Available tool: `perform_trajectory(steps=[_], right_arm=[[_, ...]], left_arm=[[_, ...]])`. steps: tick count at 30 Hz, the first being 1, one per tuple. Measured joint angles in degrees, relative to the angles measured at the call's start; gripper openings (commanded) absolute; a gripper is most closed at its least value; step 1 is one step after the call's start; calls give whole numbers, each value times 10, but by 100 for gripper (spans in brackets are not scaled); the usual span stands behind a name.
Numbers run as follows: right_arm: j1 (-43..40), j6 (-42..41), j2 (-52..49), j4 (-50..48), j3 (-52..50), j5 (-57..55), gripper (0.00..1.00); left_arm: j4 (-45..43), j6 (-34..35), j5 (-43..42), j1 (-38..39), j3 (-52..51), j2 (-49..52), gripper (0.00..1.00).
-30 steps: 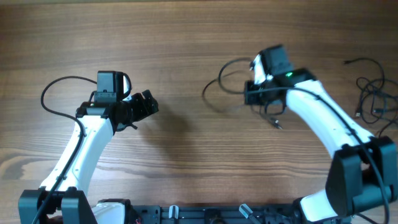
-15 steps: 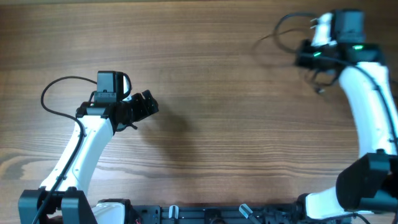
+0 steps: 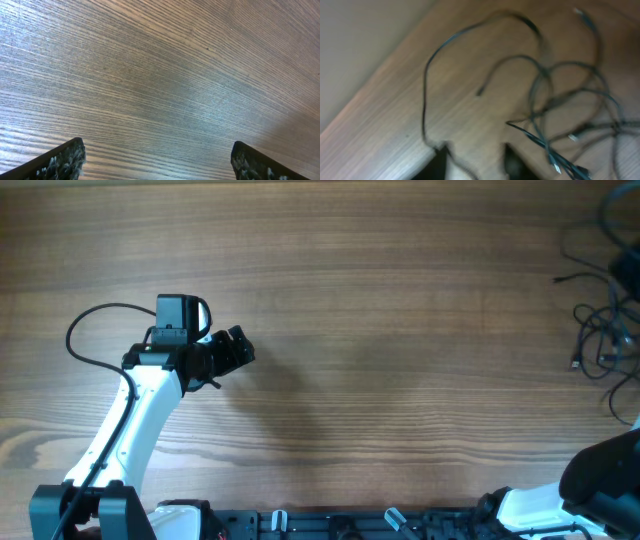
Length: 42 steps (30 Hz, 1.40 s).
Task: Untangle cables
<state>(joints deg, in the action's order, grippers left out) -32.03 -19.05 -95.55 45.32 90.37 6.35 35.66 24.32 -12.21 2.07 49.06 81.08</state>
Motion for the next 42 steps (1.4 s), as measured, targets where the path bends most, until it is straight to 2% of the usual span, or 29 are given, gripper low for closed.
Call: perform_trajectory(steps=[4, 14, 17, 19, 25, 31, 38, 42], right_arm=[[-17, -11, 0, 14, 0, 8, 93], [10, -15, 0, 78, 0, 60, 95], [10, -16, 0, 94, 0, 45, 95], [10, -26, 0, 107, 0, 24, 100], [10, -95, 0, 145, -19, -47, 100], [10, -109, 0, 162, -52, -56, 100], [10, -92, 0, 194, -61, 17, 100], [10, -85, 0, 196, -62, 119, 100]], left_arm=[[0, 0, 0, 0, 0, 0, 95], [2, 0, 0, 0, 0, 0, 95], [2, 0, 0, 0, 0, 0, 95], [2, 0, 0, 0, 0, 0, 95], [4, 0, 0, 0, 0, 0, 95], [6, 0, 0, 0, 0, 0, 95], [6, 0, 0, 0, 0, 0, 95], [9, 0, 0, 0, 0, 0, 95]])
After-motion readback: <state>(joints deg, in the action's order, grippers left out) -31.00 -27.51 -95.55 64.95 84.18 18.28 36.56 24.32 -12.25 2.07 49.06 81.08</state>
